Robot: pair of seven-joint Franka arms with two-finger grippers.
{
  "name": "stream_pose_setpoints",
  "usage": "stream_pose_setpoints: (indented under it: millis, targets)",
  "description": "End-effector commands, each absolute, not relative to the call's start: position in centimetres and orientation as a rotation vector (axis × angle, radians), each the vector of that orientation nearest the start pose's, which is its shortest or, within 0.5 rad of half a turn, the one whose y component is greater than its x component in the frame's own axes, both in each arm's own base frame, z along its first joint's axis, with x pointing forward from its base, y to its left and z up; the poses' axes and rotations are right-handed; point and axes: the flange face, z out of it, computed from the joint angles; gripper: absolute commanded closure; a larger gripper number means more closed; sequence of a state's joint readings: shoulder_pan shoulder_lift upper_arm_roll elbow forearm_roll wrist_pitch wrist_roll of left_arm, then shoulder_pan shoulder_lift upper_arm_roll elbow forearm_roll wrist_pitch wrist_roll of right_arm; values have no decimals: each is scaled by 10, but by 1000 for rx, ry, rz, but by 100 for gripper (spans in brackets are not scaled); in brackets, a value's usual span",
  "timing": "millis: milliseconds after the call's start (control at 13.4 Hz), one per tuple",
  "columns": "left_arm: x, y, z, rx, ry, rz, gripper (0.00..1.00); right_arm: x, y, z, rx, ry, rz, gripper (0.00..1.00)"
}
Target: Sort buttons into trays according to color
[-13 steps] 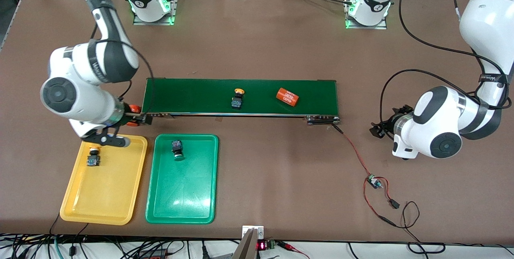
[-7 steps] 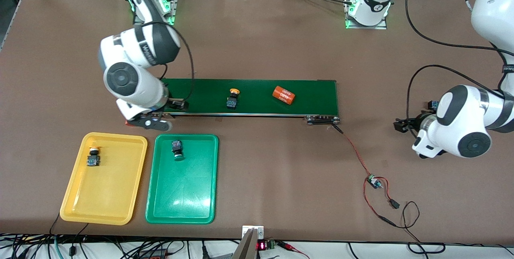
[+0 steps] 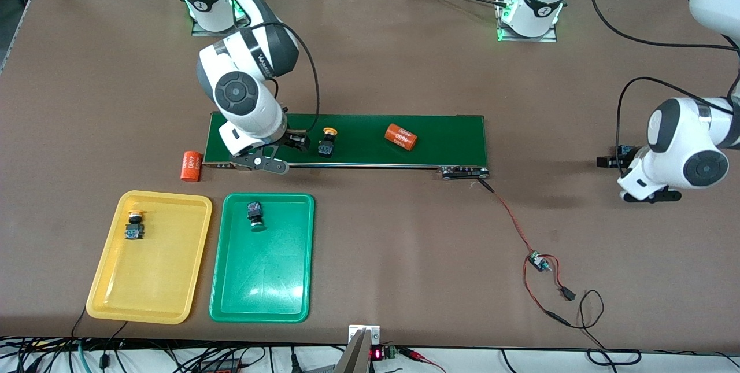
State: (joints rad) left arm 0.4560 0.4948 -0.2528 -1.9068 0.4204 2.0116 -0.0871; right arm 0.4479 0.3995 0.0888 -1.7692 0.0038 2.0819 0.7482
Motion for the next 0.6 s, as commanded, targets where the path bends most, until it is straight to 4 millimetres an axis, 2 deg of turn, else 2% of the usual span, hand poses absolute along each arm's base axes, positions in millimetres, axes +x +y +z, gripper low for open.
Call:
stream_pose_setpoints:
  millis: [0, 75, 224, 373, 522]
  targets:
    - [540, 143, 239, -2898, 66, 431, 0, 539, 333, 338, -3108, 338, 53, 10]
    - [541, 143, 239, -2889, 176, 394, 0, 536, 334, 338, -3098, 327, 18, 10]
    - [540, 150, 237, -2868, 601, 430, 0, 531, 331, 338, -3103, 292, -55, 10]
    - [539, 157, 243, -2817, 892, 449, 0, 520, 342, 333, -3152, 181, -91, 7]
    - [538, 163, 245, -2748, 1156, 471, 0, 513, 341, 324, -3173, 158, -73, 0]
